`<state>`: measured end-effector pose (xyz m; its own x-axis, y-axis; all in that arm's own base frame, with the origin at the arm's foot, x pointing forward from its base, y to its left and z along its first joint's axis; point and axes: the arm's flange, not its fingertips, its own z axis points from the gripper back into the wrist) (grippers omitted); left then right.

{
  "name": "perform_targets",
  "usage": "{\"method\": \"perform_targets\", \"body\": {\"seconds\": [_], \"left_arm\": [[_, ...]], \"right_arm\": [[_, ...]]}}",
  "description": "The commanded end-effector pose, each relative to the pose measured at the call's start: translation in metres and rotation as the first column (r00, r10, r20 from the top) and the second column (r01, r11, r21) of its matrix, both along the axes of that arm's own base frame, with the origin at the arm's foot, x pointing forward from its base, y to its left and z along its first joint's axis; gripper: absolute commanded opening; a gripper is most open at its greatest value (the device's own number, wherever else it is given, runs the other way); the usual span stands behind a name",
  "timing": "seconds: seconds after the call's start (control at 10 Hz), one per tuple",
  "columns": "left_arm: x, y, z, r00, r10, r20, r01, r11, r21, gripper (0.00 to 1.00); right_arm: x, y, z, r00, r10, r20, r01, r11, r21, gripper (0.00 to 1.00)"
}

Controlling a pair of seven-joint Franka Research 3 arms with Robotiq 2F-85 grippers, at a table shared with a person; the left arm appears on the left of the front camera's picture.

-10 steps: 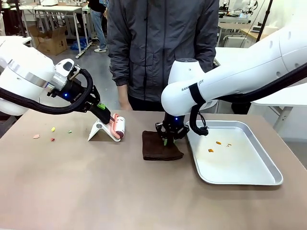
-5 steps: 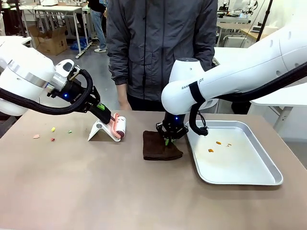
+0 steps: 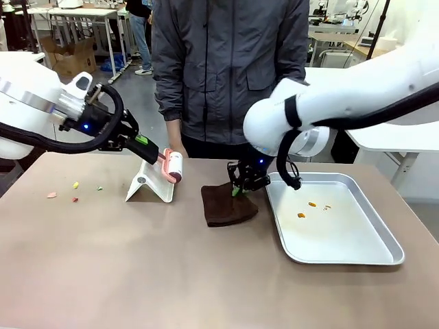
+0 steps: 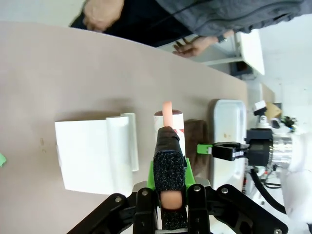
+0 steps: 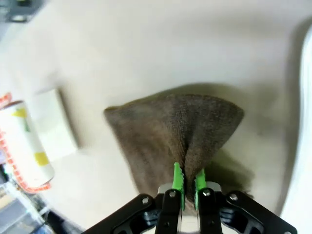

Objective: Clean the surface of the table.
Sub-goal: Hold the Lint Roller with your left hand and the towel with your right hand.

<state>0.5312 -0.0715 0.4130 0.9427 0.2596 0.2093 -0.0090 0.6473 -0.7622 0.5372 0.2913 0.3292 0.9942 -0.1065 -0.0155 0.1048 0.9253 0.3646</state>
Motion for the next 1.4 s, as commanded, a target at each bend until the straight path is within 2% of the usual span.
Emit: {"method": "perform_targets", "body": {"seconds": [0.0, 0.2, 0.3, 0.4, 0.5, 0.6, 0.7, 0.9, 1.1, 1.3], "left_arm": [[-0.017, 0.025, 0.009, 1.0, -0.019, -0.002, 0.019, 0.994, -0.109, 0.0], [-0.03, 0.06, 0.019, 0.998, -0.011, -0.067, -0.003, 0.978, -0.209, 0.0], [-0.041, 0.081, 0.022, 0.997, 0.003, -0.075, -0.021, 0.972, -0.235, 0.0], [-0.057, 0.104, 0.026, 0.998, -0.008, -0.065, -0.011, 0.959, -0.282, 0.0], [-0.07, 0.12, 0.027, 0.997, -0.052, -0.057, 0.031, 0.947, -0.321, 0.0], [-0.083, 0.134, 0.026, 0.996, -0.072, -0.045, 0.052, 0.936, -0.348, 0.0], [-0.095, 0.149, 0.024, 0.995, -0.094, -0.037, 0.072, 0.918, -0.39, 0.0], [-0.115, 0.175, 0.019, 0.996, -0.086, -0.016, 0.071, 0.902, -0.426, 0.0], [-0.132, 0.206, 0.008, 0.986, -0.165, -0.002, 0.148, 0.891, -0.429, 0.0], [-0.152, 0.231, -0.002, 0.992, -0.121, 0.03, 0.118, 0.843, -0.525, 0.0]], "right_arm": [[-0.03, -0.038, 0.023, 0.998, 0.069, 0.007, -0.069, 0.962, 0.265, 0.0], [-0.046, -0.054, 0.04, 0.984, 0.176, 0.01, -0.161, 0.875, 0.457, 0.0], [-0.06, -0.054, 0.048, 0.983, 0.182, -0.021, -0.143, 0.835, 0.531, 0.0], [-0.077, -0.057, 0.054, 0.973, 0.229, -0.039, -0.156, 0.769, 0.62, 0.0], [-0.092, -0.061, 0.058, 0.984, 0.161, -0.08, -0.064, 0.732, 0.679, 0.0], [-0.109, -0.07, 0.058, 0.982, 0.16, -0.096, -0.037, 0.669, 0.742, 0.0], [-0.129, -0.081, 0.056, 0.987, 0.136, -0.083, -0.023, 0.638, 0.769, 0.0], [-0.167, -0.107, 0.055, 0.998, 0.065, -0.019, -0.029, 0.668, 0.744, 0.0], [-0.211, -0.146, 0.061, 0.991, 0.024, 0.134, -0.11, 0.715, 0.691, 0.0], [-0.241, -0.19, 0.069, 0.979, -0.016, 0.203, -0.122, 0.756, 0.643, 0.0]]}}
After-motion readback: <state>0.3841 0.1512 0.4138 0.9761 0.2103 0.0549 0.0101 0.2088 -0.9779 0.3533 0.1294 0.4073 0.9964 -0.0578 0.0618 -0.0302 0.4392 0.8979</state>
